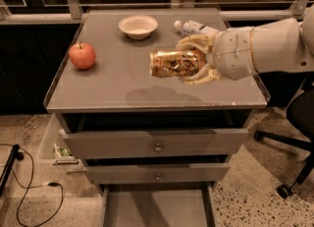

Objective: Pick orange can from bottom drawer and place on counter

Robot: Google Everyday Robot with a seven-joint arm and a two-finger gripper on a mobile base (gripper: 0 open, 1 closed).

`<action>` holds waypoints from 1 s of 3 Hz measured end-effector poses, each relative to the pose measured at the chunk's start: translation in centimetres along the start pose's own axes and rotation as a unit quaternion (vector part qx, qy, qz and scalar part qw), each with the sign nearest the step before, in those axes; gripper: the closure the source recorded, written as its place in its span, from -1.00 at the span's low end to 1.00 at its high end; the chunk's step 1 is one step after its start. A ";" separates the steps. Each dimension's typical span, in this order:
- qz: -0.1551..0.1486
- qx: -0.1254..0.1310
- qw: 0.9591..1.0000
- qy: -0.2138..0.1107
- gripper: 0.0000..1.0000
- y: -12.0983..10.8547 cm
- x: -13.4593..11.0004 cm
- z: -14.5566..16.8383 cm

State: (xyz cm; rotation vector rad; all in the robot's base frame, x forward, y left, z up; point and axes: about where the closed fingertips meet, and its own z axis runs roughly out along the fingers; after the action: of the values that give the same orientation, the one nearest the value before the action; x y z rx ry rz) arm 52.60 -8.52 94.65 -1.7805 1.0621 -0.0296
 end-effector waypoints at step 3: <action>0.108 0.072 0.992 -0.007 1.00 -2.2 4.9 3.0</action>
Offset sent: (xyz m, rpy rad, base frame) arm 0.0743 -0.0139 -0.0101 0.2703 0.0467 -0.1716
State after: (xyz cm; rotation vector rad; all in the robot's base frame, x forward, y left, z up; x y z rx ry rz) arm 58.36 -9.31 92.77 -1.5277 1.2068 0.0378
